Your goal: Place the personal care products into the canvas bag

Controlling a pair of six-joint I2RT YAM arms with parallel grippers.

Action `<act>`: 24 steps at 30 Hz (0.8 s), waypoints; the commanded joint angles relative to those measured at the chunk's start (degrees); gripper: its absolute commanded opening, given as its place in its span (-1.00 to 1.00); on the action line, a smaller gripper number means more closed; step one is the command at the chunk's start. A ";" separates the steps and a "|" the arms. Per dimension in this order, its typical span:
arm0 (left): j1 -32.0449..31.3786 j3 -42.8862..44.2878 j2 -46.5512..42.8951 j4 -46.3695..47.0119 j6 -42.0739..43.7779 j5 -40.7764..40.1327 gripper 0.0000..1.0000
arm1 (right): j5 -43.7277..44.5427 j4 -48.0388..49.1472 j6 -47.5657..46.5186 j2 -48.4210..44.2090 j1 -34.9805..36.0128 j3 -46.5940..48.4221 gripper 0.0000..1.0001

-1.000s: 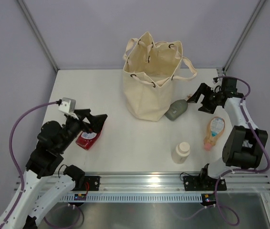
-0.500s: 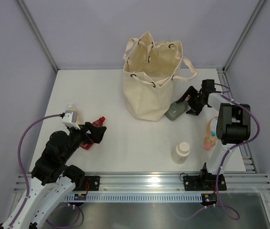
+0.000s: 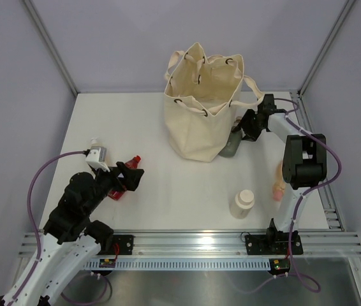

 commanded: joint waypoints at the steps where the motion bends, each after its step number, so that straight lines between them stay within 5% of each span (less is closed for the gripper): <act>1: 0.06 2.92 -0.56 1.13 -0.27 0.31 0.98 | 2.41 -4.60 -3.67 2.49 0.18 4.15 0.00; 5: 0.06 4.33 -1.00 -0.80 -0.09 -0.04 0.98 | 4.95 -6.28 -8.40 2.76 0.18 5.03 -0.27; 9: 0.06 4.16 -3.10 -1.68 -0.44 -0.04 0.98 | 1.73 -9.27 -13.07 4.51 -0.26 7.75 -0.29; 12: 0.06 3.89 -3.81 -2.83 -0.62 -0.04 0.97 | -0.92 -11.64 -14.83 5.74 -0.26 9.59 -0.07; 13: 0.06 3.98 -4.07 -3.00 -0.62 -0.04 0.98 | -3.02 -12.17 -15.10 6.01 -0.17 10.04 0.18; 19: 0.06 3.98 -5.66 -4.59 -0.62 -1.27 0.98 | -4.09 -14.28 -16.85 7.59 -0.08 12.59 0.92; 24: 0.06 2.67 -5.31 -3.53 -1.14 -0.92 0.98 | -5.33 -17.18 -15.89 9.61 0.62 15.39 0.99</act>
